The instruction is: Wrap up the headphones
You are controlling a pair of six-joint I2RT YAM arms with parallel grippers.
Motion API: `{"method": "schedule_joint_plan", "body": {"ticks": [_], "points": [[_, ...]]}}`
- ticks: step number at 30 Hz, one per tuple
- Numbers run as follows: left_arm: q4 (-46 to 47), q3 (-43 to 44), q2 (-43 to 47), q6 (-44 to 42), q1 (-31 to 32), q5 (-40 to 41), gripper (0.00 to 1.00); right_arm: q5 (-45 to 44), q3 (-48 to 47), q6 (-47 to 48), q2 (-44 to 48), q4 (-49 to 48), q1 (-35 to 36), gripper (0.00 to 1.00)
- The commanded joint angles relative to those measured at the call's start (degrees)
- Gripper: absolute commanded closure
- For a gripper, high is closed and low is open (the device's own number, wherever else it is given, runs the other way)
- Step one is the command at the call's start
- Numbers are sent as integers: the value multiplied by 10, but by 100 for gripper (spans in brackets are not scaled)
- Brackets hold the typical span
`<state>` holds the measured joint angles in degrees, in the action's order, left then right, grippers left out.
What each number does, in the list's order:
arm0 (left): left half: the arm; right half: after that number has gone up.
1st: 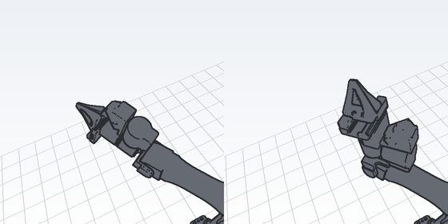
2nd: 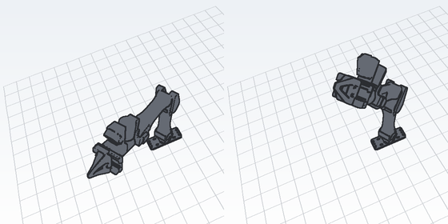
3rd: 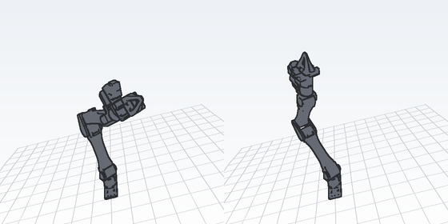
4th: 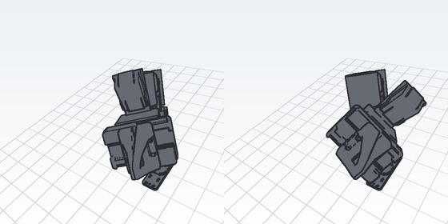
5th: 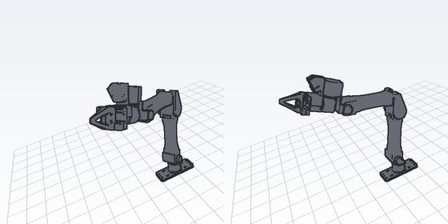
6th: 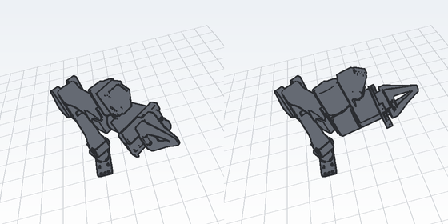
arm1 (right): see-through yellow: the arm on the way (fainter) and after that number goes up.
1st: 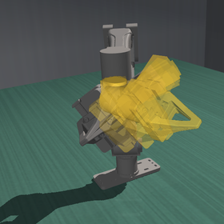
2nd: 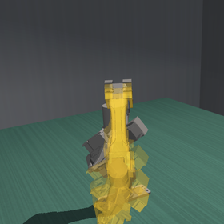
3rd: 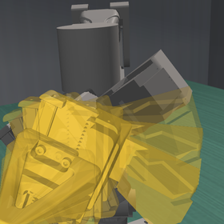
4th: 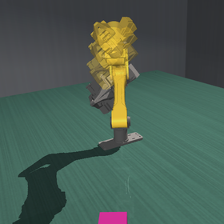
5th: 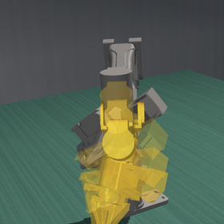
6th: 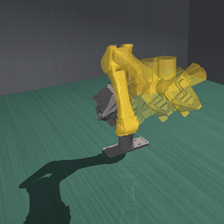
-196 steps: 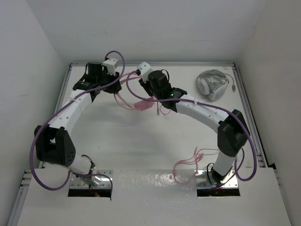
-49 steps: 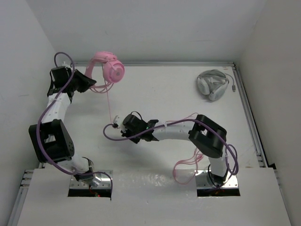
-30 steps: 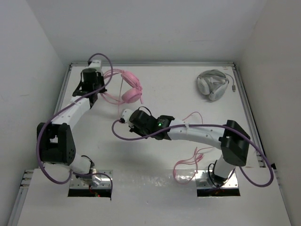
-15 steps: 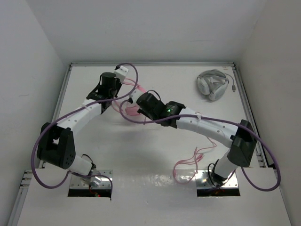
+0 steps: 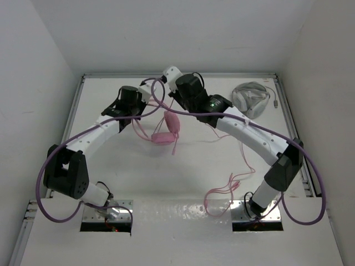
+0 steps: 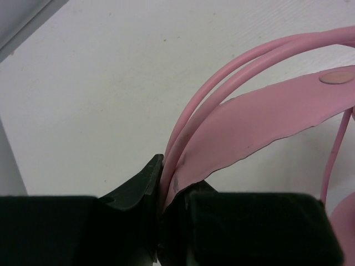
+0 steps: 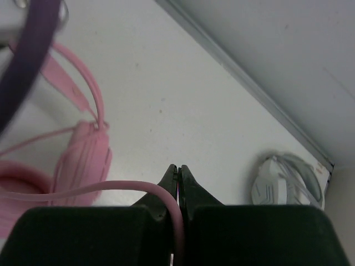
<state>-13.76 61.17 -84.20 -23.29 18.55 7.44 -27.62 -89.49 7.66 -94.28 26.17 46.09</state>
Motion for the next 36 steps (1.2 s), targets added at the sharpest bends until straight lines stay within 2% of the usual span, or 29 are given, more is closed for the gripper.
{"method": "schedule_joint_plan", "body": {"ticks": [1,4,8,10,14,19,23,24,25,26,27,29,30,33,36], "points": [[-13,39,27,22,6,-89,100,7,-70,17,-22,-44,-17,100],[-41,46,31,32,6,-152,100,26,-96,3,-45,-40,-49,100],[-70,56,33,47,4,-240,100,119,-91,-46,-54,-45,-107,100],[-93,66,33,72,0,-284,100,183,-60,-52,-53,-65,-127,100],[-117,91,36,109,-25,-336,100,203,-32,-61,-59,-84,-148,100],[-158,119,34,113,-29,-384,100,290,-23,-120,-78,-103,-186,100],[-181,140,35,120,-36,-424,100,327,-7,-119,-98,-116,-192,100],[-181,144,35,124,-40,-431,100,354,0,-116,-102,-126,-192,96],[-181,149,36,136,-45,-448,100,371,17,-115,-107,-133,-192,86],[-177,156,37,144,-58,-454,100,384,27,-115,-109,-140,-192,72],[-174,167,37,155,-65,-458,100,396,41,-115,-111,-153,-192,51],[-156,182,40,198,-95,-477,100,433,86,-118,-113,-196,-191,38],[-149,186,40,216,-105,-487,100,437,105,-123,-113,-235,-191,27],[-144,214,44,278,-127,-486,100,435,184,-142,-117,-304,-192,19],[-146,238,44,298,-133,-496,100,432,200,-147,-138,-324,-192,18]]}}
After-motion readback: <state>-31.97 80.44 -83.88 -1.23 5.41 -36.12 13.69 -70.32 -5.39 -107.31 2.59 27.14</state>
